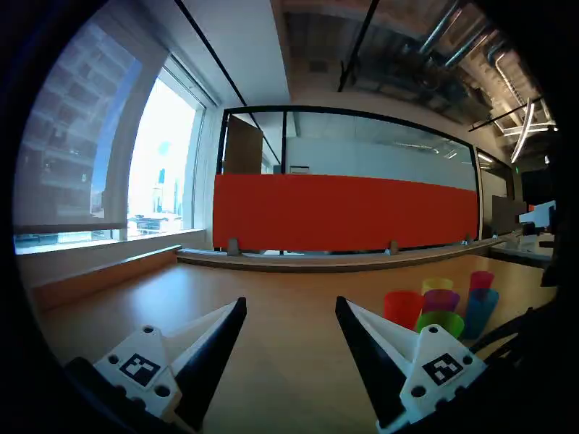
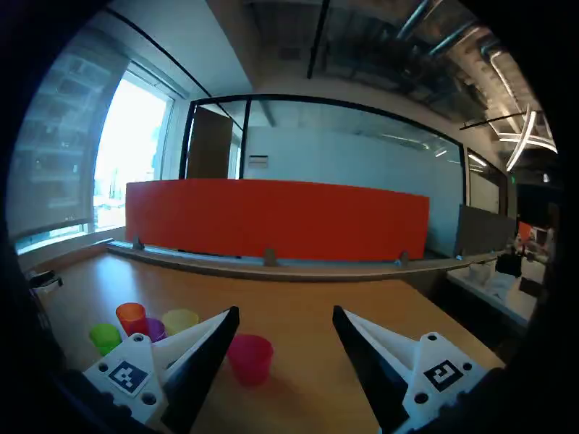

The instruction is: Pour water

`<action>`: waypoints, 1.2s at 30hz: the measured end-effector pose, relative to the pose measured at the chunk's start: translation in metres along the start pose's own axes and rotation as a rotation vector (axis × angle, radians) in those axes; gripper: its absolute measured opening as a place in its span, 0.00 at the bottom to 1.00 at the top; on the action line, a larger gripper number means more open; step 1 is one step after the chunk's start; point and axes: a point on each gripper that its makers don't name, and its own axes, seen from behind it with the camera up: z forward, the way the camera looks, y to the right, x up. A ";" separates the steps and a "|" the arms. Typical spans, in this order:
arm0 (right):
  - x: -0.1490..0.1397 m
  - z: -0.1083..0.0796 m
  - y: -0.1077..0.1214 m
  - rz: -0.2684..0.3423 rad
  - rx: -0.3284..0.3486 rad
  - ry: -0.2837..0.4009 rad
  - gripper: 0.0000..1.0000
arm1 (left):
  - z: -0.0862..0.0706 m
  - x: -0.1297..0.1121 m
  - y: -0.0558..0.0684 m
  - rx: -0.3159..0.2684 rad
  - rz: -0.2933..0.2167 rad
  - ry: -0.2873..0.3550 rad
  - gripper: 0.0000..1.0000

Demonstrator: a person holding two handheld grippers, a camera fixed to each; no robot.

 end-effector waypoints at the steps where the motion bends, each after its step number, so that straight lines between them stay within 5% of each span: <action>1: 0.000 0.000 0.000 0.001 0.001 0.000 1.00 | 0.000 -0.001 0.000 0.001 0.005 -0.004 0.91; 21: 0.004 -0.002 0.002 0.012 0.006 0.012 1.00 | 0.001 -0.006 0.000 0.005 0.026 -0.019 0.91; 36: 0.015 -0.010 0.027 -0.051 -0.028 0.103 1.00 | 0.001 -0.006 0.000 0.005 0.027 -0.020 0.91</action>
